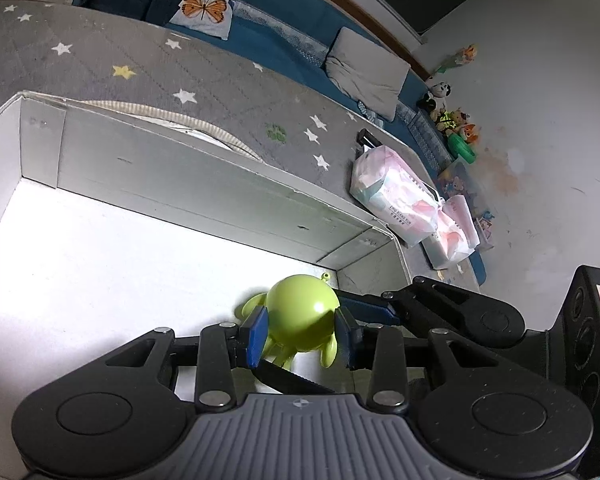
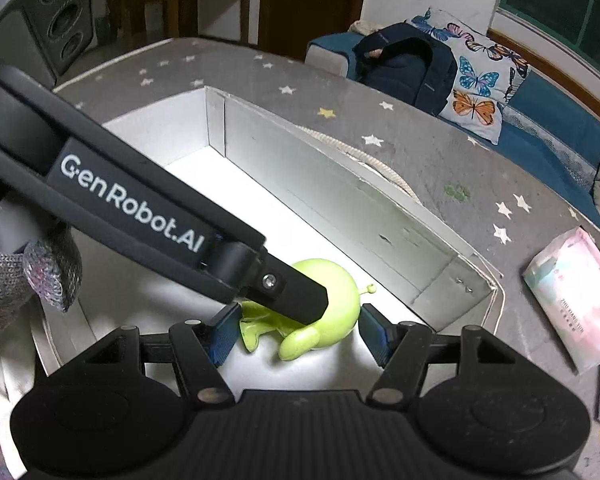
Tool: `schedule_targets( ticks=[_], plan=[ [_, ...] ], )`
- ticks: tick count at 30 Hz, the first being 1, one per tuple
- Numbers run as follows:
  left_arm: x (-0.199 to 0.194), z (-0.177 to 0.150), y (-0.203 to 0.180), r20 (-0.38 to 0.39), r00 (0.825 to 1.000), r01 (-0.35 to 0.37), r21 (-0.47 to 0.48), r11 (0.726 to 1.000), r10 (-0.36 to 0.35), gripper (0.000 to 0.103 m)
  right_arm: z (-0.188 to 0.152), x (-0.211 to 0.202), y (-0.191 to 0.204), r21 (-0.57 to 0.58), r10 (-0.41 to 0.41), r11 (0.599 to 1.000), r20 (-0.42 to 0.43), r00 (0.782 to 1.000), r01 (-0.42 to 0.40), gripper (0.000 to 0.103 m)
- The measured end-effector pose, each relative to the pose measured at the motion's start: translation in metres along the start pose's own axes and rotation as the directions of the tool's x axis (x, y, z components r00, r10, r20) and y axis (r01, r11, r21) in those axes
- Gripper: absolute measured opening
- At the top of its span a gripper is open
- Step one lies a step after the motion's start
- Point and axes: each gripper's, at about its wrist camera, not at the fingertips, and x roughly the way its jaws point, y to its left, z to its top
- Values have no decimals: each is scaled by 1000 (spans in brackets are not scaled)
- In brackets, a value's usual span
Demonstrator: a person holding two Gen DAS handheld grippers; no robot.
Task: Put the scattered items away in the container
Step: 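Lift the green alien toy with the left gripper over the white box, then lower the green toy into the box and open the left gripper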
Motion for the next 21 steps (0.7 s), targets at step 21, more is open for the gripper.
schedule_targets(
  ticks=[21],
  plan=[
    [-15,-7,-5,31,1000,1,0,1000,-1,39,-6,-25,-5,45,-15,999,72,997,12,71]
  ],
)
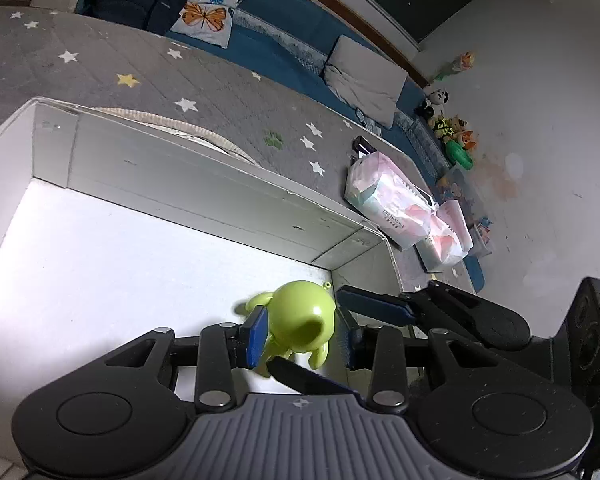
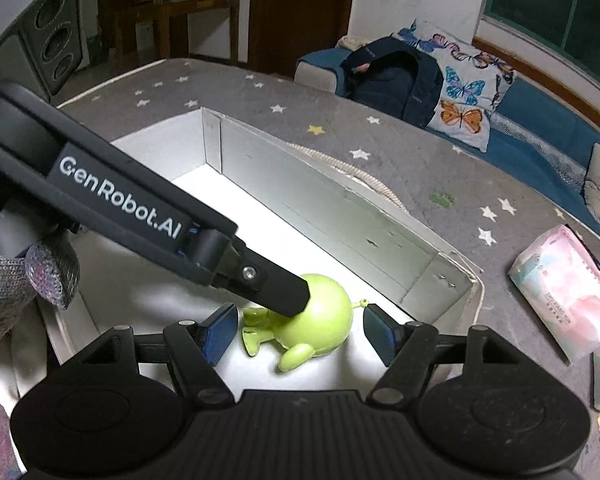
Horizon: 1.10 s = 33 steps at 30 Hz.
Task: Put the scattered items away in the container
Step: 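Lower the green toy into the box and open the left gripper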
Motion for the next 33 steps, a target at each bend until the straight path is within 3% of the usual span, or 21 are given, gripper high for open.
schedule_targets(
  ticks=[13,22,33],
  plan=[
    [-47,-34,-28,94,995,-46,81,996,38,39,-28,-66,16,51,-21,999,160,987,12,71],
    [-87,-79,-37,144,989,-62,131,989,42,38,-58,-109,45,62,-15,998,246,969,0,71],
    [-130,-145,-36,186,982,-67,163,984,36,38,-104,-140,81,48,16,998,270,963,-31,71]
  ],
)
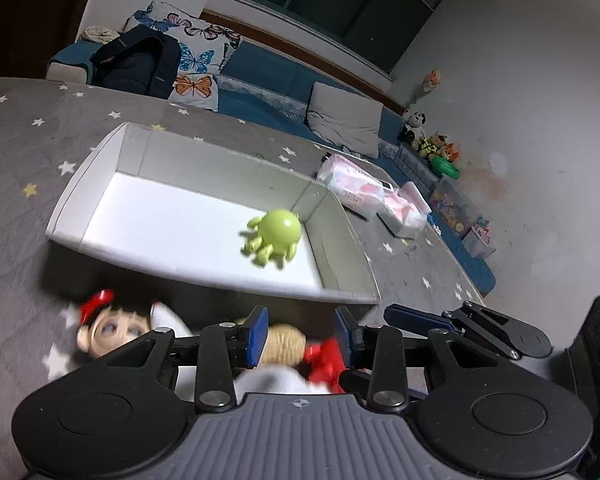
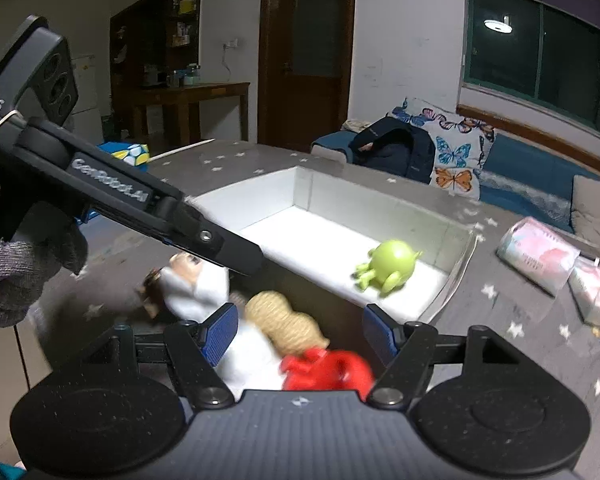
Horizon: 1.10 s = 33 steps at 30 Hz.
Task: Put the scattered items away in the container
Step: 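Lower the green toy into the box and open the left gripper, then move the left gripper down to the red round toy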
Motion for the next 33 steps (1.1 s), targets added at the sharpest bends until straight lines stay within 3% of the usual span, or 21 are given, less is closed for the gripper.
schedule_targets(
  ticks=[13,33],
  plan=[
    [-14,-41,30,-33,999,12,-135,991,-16,38,-41,5,11,53,27,998,-93,995,-22,71],
    [-1,-45,53,-19,998,52,-275,960,-59,38,-59,6,-8,123,-8,992,-120,993,23,71]
  ],
)
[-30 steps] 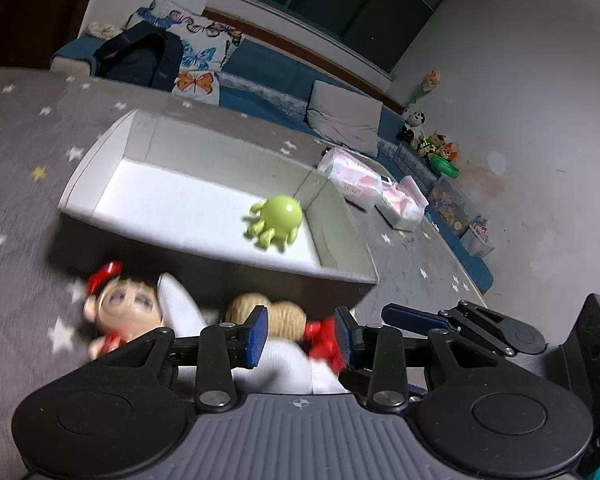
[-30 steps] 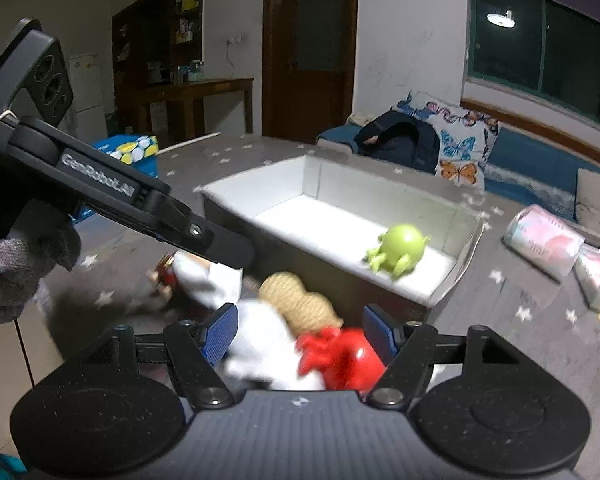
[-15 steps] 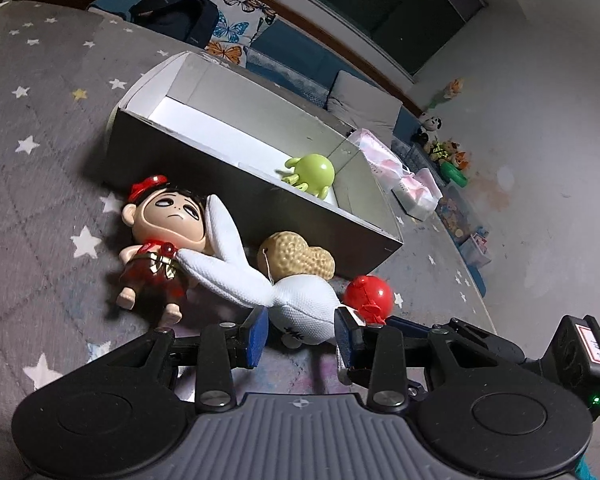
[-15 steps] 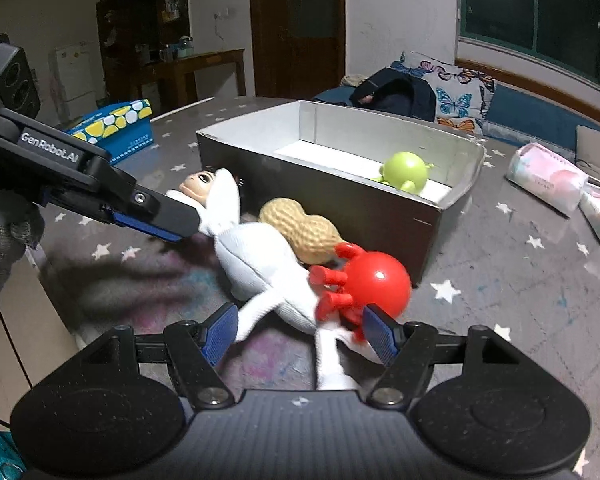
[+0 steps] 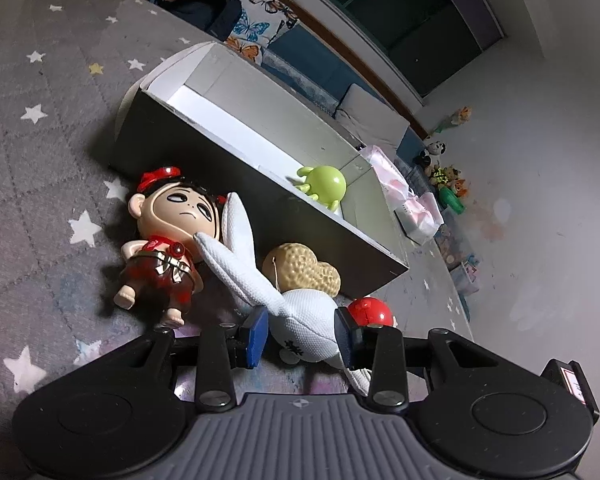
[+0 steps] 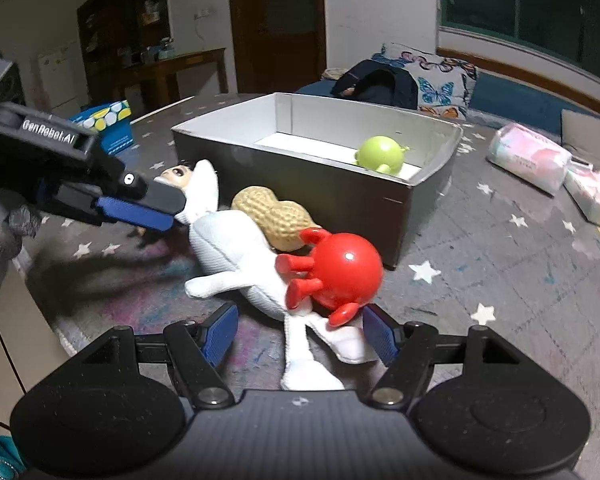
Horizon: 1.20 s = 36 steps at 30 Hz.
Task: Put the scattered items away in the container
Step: 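Move the left gripper down to the red round toy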
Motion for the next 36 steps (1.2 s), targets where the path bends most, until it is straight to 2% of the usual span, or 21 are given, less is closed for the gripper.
schedule_targets(
  ticks=[3,11,16,24,27,36],
  plan=[
    [2,-2,-1,-6,1000,1,5,1000,-1,38,2,-2,-5,22,5,1000,8,1000,-5,71],
    [11,3,8,-26,1000,4,-69,998,-6,38,2,0,-15,76,16,997,10,1000,-16,71],
    [9,-2,-1,-66,998,18,-9,1000,-18,38,3,-1,-24,124,27,992,16,999,-29,71],
    [-10,-3,-33,-62,990,131,101,986,-125,38,11,-10,-34,182,45,982,67,997,-57,71],
    [1,5,-45,-68,987,151,110,982,-144,38,11,-3,-36,186,32,982,54,998,-41,71],
    [51,21,-50,-133,984,125,71,990,-115,39,11,11,-38,202,63,977,42,997,-70,71]
  ],
)
